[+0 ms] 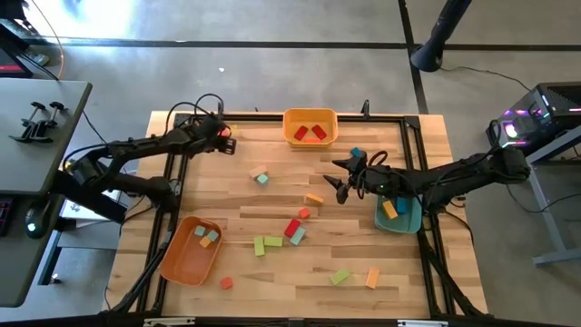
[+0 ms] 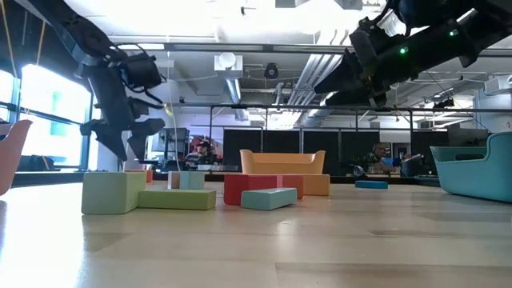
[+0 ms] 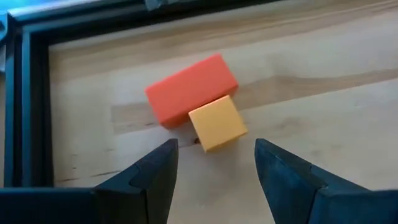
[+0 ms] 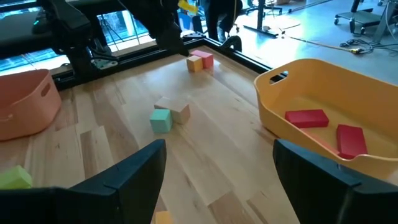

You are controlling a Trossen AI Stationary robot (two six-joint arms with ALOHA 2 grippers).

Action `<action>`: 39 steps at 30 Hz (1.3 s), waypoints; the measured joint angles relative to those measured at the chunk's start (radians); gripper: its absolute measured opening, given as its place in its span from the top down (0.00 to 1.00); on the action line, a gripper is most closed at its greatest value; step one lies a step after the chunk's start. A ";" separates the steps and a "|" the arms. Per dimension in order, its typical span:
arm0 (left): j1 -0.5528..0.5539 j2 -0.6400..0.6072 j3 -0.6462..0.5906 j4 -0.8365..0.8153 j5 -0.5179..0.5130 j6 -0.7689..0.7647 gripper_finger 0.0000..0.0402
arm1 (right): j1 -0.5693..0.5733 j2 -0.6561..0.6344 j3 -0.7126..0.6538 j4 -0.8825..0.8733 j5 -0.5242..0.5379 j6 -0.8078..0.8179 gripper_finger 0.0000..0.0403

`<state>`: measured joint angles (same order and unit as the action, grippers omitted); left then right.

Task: Sort blocks by size
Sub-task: Put the yellow square block into the orange bin

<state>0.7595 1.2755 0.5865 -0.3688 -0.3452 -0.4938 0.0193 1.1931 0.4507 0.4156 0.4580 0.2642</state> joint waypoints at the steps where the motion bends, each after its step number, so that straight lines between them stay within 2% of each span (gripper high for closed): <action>1: -0.001 0.011 0.000 0.002 0.000 -0.001 0.51 | 0.000 0.000 0.000 0.000 0.000 0.000 0.28; 5: -0.040 0.055 0.000 0.013 -0.050 -0.017 0.51 | 0.001 0.000 0.000 0.000 -0.003 0.001 0.28; 17: -0.150 0.141 -0.005 0.018 -0.226 -0.235 0.51 | 0.014 0.000 0.000 -0.013 -0.062 0.026 0.28; 20: -0.152 0.141 -0.049 0.112 -0.244 -0.261 0.51 | 0.025 0.000 0.000 -0.012 -0.062 0.026 0.28; 29: -0.151 0.138 -0.206 0.449 -0.204 -0.267 0.44 | 0.055 0.000 0.000 -0.011 -0.046 0.024 0.28; 36: -0.120 0.138 -0.257 0.515 -0.286 -0.321 0.39 | 0.055 0.000 0.000 0.003 -0.040 0.024 0.28; 39: -0.110 0.138 -0.270 0.581 -0.289 -0.278 0.39 | 0.055 0.000 0.000 0.004 -0.040 0.024 0.28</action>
<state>0.6491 1.4136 0.3161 0.2117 -0.6338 -0.7718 0.0738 1.1931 0.4507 0.4198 0.4179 0.2878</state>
